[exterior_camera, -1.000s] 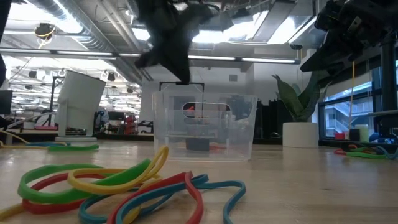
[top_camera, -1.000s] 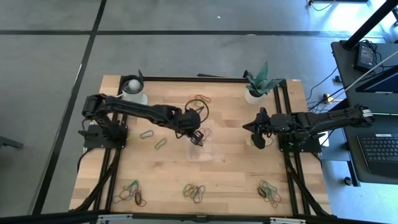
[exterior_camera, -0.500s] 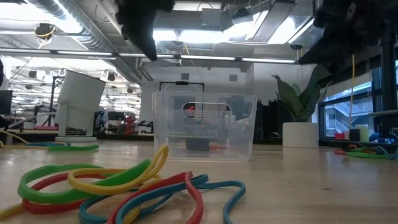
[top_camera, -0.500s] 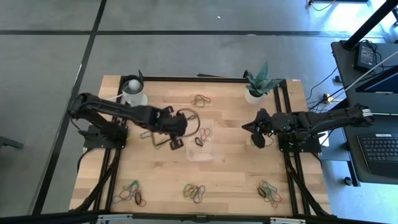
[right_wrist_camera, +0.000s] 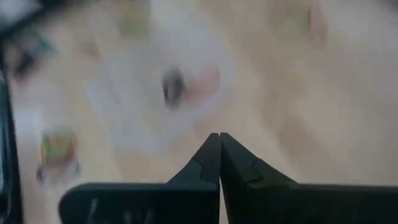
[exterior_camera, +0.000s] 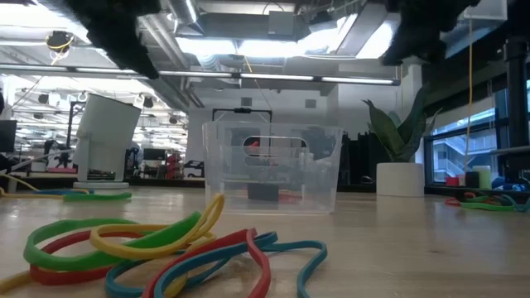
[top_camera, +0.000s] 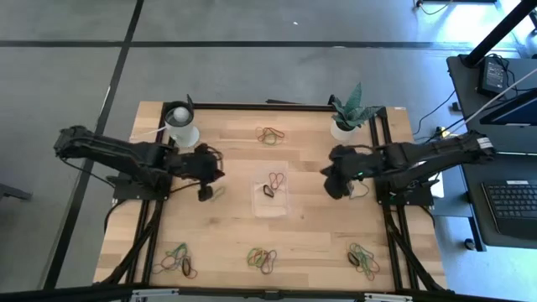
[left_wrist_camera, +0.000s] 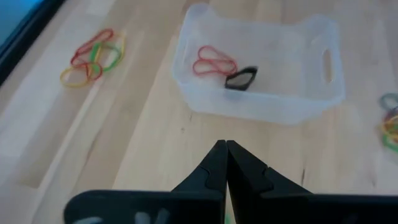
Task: Pick and place rubber bands into bin
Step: Put the blue rubber band into the transparent bin
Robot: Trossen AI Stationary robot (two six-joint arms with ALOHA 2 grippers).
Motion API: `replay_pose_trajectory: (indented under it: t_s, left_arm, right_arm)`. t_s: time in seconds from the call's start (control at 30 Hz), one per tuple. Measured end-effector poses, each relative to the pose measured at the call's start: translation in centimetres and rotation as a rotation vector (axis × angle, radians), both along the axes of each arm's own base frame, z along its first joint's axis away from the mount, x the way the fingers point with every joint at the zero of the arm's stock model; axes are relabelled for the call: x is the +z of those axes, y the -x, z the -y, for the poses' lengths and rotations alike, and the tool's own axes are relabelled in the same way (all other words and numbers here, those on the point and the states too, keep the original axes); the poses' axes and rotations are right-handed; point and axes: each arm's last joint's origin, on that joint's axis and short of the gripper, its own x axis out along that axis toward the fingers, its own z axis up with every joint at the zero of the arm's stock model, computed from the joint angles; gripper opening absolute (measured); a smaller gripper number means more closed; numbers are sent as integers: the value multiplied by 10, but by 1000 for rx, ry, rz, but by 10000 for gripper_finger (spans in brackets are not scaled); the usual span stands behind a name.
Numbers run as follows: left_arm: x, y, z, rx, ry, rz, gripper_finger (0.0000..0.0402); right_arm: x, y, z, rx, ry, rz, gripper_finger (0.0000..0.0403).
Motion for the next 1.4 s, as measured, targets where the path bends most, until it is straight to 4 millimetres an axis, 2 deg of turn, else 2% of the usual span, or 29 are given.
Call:
replay_pose_trajectory:
  t_s: [0.17, 0.33, 0.57, 0.87, 1.2, 1.4]
  left_arm:
    - [-1, 19, -3, -6, 7, 108, 2]
    - [3, 26, -4, -6, 11, 138, 2]
    - [3, 26, -4, -6, 11, 138, 2]
    - [3, 26, -4, -5, 11, 137, 2]
    - [3, 26, -4, -5, 11, 137, 3]
    - [3, 26, -4, -5, 11, 137, 4]
  right_arm:
    - [-3, -5, -21, -70, -220, -377, 1]
    - [-14, -3, -53, -72, -331, -539, 8]
    - [-25, 10, -93, -83, -322, -616, 47]
    - [-43, 25, -132, -31, -238, -710, 91]
    - [-58, 59, -173, 5, -130, -745, 96]
    - [-91, 74, -184, -27, -200, -714, 97]
